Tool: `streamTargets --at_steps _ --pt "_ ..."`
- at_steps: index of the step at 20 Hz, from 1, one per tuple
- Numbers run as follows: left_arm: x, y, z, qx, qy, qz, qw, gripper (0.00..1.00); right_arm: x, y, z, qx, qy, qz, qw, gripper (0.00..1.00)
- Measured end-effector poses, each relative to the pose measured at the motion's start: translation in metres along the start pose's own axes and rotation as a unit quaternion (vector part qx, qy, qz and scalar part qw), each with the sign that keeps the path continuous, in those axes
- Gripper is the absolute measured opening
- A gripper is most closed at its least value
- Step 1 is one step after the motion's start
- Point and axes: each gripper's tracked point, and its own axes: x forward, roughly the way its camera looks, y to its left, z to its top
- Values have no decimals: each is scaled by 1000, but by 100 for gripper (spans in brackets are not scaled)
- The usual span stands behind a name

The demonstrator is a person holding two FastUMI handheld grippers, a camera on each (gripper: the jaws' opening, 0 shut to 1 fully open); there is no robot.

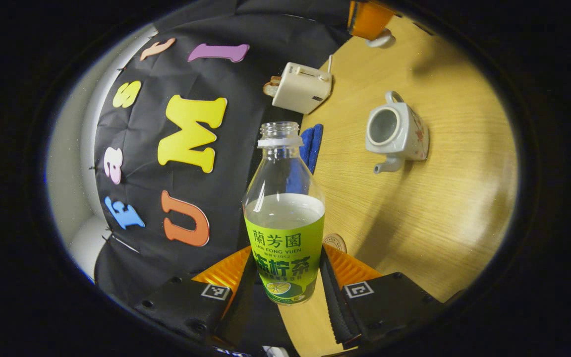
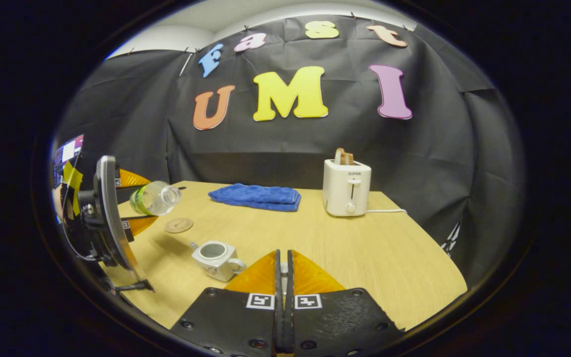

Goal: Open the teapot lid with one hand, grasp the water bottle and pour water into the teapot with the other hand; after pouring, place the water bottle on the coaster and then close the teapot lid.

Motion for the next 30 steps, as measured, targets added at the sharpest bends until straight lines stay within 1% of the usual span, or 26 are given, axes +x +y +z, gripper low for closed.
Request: streamTargets --at_steps 2,5,9,11,14,15,16,21,25,30 --pt "0 -2 4 42 3 3 999 68 0 -2 -1 1 0 -1 1000 0" --pt "4 -11 8 80 14 -13 997 68 1 -6 -4 3 2 -1 1000 0" --pt "10 -9 14 125 25 -20 992 68 1 -12 -8 2 5 0 1000 0" --pt "11 -3 19 156 27 -13 987 68 1 -15 -10 2 5 -1 1000 0" --pt "12 3 25 181 28 -8 983 68 2 -19 -13 3 7 -1 1000 0" --pt "12 5 27 189 29 -5 982 65 2 -19 -13 4 7 -1 1000 0" --pt "13 7 28 197 29 -2 980 68 3 -20 -13 4 7 -1 1000 0" --pt "10 13 34 246 29 15 969 68 2 -21 -16 6 7 1 1000 0" --pt "12 15 35 273 34 21 961 68 1 -20 -18 4 9 3 1000 0" --pt "10 25 41 306 28 45 951 68 2 -20 -18 0 9 1 1000 0"
